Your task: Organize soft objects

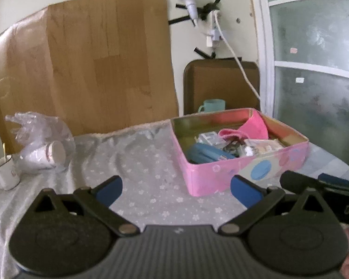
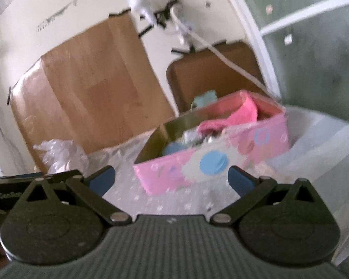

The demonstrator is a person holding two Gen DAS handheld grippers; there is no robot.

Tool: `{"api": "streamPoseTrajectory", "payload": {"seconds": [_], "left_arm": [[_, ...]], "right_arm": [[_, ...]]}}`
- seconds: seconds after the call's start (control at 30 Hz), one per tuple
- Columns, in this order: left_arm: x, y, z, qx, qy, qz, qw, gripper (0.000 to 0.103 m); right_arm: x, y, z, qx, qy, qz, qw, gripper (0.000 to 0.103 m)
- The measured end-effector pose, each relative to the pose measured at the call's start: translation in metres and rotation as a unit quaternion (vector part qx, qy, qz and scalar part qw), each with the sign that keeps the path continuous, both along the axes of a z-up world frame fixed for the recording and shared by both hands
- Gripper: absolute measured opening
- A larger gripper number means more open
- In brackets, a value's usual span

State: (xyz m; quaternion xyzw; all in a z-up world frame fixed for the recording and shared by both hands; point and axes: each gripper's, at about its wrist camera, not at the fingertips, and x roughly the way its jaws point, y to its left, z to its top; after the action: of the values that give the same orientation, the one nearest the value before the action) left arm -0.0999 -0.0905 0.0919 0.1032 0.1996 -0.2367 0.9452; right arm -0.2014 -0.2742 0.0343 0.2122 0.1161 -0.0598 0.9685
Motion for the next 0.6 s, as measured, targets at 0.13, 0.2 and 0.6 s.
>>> {"api": "streamPoseTrajectory", "payload": {"seconds": [0.13, 0.2, 0.6], "left_arm": [[0.005, 0.0, -0.004, 0.002, 0.017, 0.001, 0.9998, 0.103], [0.007, -0.002, -0.005, 0.009, 0.018, 0.008, 0.9998, 0.103], [0.013, -0.005, -0.01, 0.019, 0.022, 0.035, 0.999, 0.103]], "right_arm": [[-0.001, -0.003, -0.002, 0.003, 0.007, 0.001, 1.0, 0.103], [-0.002, -0.004, -0.003, 0.002, 0.006, -0.004, 1.0, 0.103], [-0.001, -0.009, -0.008, 0.01, 0.019, -0.015, 1.0, 0.103]]}}
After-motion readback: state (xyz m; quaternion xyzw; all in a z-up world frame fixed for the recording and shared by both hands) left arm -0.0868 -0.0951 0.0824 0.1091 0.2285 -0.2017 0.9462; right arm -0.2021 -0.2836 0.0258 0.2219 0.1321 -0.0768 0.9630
